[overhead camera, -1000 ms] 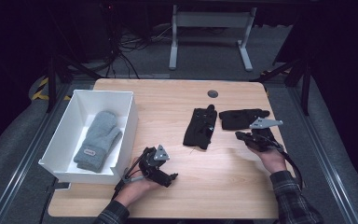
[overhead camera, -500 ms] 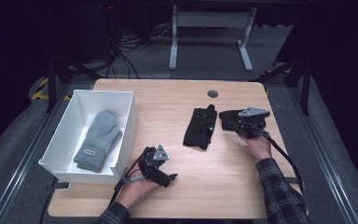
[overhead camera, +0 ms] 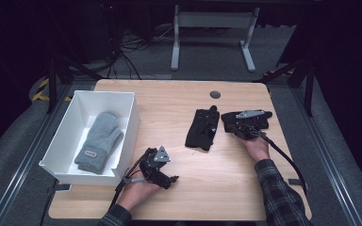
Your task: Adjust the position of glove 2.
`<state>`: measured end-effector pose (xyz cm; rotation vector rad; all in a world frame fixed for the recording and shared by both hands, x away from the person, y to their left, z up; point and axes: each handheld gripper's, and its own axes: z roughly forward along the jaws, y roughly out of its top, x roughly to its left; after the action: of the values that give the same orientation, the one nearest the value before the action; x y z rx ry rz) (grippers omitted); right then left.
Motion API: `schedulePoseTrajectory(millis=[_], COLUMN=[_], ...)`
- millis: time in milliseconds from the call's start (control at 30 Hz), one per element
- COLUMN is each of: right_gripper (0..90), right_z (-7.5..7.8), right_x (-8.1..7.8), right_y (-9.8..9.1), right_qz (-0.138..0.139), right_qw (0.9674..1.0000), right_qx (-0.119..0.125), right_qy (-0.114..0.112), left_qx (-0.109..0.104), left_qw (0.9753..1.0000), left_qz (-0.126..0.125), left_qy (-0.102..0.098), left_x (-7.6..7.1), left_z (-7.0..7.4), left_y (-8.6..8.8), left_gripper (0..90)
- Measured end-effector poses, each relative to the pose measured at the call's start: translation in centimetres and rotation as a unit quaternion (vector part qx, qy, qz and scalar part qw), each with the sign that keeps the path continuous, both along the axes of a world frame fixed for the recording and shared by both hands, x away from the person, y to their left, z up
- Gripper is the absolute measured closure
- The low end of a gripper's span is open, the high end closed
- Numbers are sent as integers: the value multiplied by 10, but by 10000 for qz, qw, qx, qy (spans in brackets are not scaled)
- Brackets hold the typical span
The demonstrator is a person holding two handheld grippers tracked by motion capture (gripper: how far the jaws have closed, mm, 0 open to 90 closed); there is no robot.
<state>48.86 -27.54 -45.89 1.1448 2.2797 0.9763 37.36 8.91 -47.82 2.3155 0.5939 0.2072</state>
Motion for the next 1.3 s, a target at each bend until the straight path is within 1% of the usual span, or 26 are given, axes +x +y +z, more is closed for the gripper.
schedulePoseTrajectory(millis=[67, 133, 167, 233, 367, 467, 667, 733, 800, 1233, 1300], right_gripper=[900, 900, 900, 900, 900, 900, 900, 900, 900, 900, 900], right_z=[1, 2, 2, 2, 2, 3, 4, 4, 5, 6, 7], right_x=[-4, -8, -10, -15, -21, -28, -43, -45, -52, -93, -99], right_y=[1, 1, 1, -1, -3, -5, -9, -9, -11, -24, -25], right_qz=[66, 124, 149, 224, 307, 400, 470, 501, 540, 771, 833], right_qw=[10000, 9998, 9997, 9996, 9994, 9989, 9984, 9983, 9980, 9960, 9953], right_qx=[-52, -156, -168, -80, -36, -84, -87, -104, -152, -123, -155], right_qy=[46, 57, 57, 120, 180, 212, 290, 287, 306, 437, 469], left_qx=[6, -2, -2, -3, -2, 4, 9, 10, 8, 6, 8], left_qw=[10000, 10000, 10000, 10000, 10000, 10000, 10000, 10000, 10000, 10000, 10000], left_qz=[-3, -5, -5, -4, -45, -62, -61, -61, -59, -59, -59], left_qy=[3, 0, -1, -2, -16, -5, -6, -6, -7, -5, -5], left_x=[0, 0, 0, 0, 1, 1, 1, 1, 1, 1, 1], left_z=[0, 0, 0, 0, 0, 0, 0, 0, 0, 0, 0], left_y=[0, 0, 0, 0, 0, 0, 0, 0, 0, 0, 0], left_gripper=[4, 4, 3, 3, 2, 2, 2, 2, 2, 1, 2])
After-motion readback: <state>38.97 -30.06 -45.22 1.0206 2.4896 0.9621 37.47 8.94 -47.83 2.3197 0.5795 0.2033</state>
